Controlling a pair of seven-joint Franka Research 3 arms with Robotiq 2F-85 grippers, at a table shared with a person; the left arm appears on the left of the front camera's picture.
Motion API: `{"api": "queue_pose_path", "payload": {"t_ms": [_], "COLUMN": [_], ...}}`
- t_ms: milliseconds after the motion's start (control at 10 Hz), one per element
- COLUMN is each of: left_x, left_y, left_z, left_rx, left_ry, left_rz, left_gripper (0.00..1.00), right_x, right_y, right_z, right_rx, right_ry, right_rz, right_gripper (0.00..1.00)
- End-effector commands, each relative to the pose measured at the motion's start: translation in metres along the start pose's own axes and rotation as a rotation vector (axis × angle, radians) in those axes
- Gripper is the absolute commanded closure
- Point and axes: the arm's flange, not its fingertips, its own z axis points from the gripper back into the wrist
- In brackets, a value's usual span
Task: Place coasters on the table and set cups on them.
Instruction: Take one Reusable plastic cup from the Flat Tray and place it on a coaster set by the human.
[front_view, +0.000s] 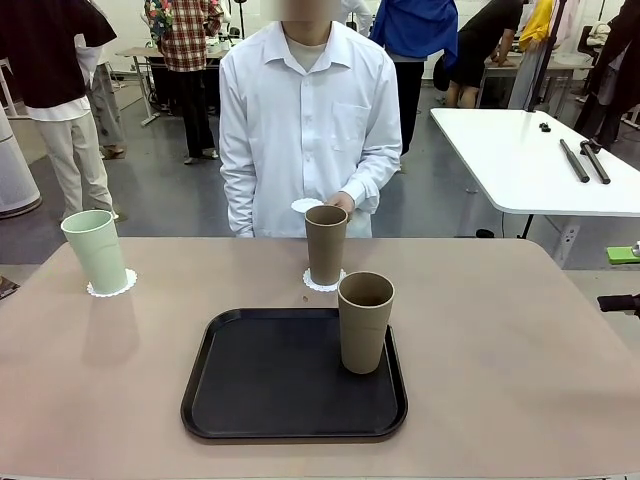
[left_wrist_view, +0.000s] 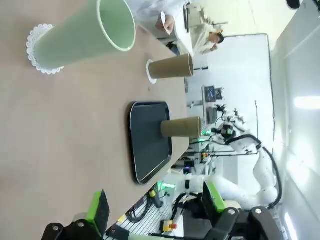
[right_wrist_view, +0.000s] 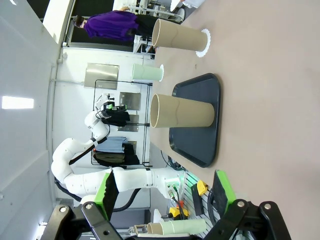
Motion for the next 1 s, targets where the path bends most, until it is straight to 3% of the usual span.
{"api": "queue_pose_path", "payload": {"t_ms": [0, 500, 900], "left_x": [0.002, -0.009, -0.014], "left_y": [0.005, 0.036, 0.037], "left_z": [0.007, 0.04, 0.046], "left_rx": [-0.022, -0.049, -0.027], "left_ry": [-0.02, -0.014, -0.055], "left_rz": [-0.053, -0.055, -0.145], "left_gripper": [0.0, 0.0, 0.0], "right_x": [0.001, 0.001, 0.001], "right_y": [0.001, 0.001, 0.001], "right_z": [0.0, 0.0, 0.0], "right_rx": [0.015, 0.015, 0.015], "right_ry": [-0.004, -0.004, -0.004], "right_rz": [0.003, 0.003, 0.003], "right_gripper": [0.0, 0.0, 0.0]}}
